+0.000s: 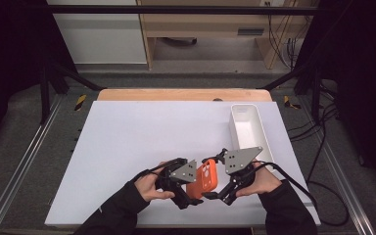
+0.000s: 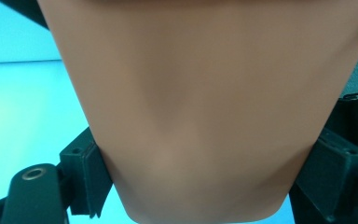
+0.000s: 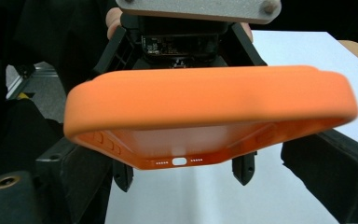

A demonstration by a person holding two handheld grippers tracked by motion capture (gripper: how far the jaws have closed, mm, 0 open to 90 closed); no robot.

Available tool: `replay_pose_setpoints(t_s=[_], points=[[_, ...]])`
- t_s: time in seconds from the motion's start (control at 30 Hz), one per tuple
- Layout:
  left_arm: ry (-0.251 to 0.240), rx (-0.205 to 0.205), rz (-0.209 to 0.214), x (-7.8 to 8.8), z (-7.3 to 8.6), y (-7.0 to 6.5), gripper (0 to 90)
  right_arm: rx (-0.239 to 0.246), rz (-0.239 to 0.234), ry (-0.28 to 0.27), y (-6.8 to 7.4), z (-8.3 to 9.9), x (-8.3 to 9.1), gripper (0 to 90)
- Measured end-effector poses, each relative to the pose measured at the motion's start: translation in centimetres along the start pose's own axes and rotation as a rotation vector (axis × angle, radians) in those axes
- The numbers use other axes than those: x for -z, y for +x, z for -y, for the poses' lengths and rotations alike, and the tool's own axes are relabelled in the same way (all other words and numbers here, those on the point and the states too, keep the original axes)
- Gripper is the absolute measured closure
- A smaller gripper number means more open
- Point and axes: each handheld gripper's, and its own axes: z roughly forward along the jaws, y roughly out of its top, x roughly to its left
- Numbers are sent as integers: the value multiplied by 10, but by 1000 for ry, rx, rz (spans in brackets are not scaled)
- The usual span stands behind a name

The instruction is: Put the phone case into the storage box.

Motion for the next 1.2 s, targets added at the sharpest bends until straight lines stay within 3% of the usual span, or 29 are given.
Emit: replay_pose_setpoints(t_s=[0.17,0.73,1.2], points=[[0,-3,2,0,0,0,155,2,-19,-1,0,0,-1,144],[12,-2,0,-4,3,0,153,-2,-26,17,0,0,-3,160],[-6,43,-18,0,5,2,87,-4,-2,29,-1,-1,1,160]])
